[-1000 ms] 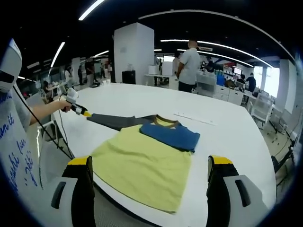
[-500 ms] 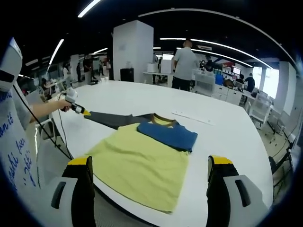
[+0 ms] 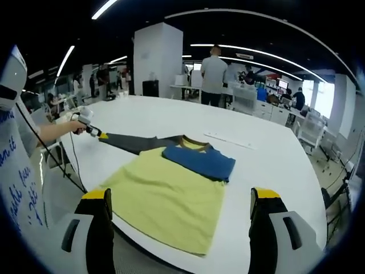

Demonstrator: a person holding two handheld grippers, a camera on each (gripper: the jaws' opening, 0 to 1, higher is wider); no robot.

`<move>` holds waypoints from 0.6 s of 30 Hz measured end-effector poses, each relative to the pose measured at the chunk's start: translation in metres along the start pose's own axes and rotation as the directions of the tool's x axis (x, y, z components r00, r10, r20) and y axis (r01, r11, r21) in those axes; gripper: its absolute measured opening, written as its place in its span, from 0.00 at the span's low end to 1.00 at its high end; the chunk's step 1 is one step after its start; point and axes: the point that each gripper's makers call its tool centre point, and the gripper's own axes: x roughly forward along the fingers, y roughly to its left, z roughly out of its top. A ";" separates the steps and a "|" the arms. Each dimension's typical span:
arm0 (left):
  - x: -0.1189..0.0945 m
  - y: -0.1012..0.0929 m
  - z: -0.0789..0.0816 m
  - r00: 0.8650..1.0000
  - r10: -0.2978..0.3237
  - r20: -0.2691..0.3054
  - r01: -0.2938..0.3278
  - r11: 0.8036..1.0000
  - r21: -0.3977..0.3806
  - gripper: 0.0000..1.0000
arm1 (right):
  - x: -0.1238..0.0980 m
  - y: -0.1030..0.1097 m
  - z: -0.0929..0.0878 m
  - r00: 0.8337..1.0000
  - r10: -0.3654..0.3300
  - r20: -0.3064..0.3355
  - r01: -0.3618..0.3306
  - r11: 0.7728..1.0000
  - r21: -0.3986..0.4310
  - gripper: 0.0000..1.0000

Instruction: Fold the garment on the visible template until the final outline fits inside the template.

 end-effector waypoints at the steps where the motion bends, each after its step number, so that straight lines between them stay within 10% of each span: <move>1: 0.000 0.001 0.000 1.000 0.003 0.001 -0.003 1.000 -0.003 0.62 | 0.000 0.000 0.000 1.000 0.000 0.000 0.000 1.000 -0.001 1.00; 18: 0.004 0.029 -0.006 0.996 0.093 0.011 -0.092 0.994 -0.066 0.41 | 0.002 0.001 -0.001 1.000 -0.008 -0.014 0.007 1.000 -0.008 1.00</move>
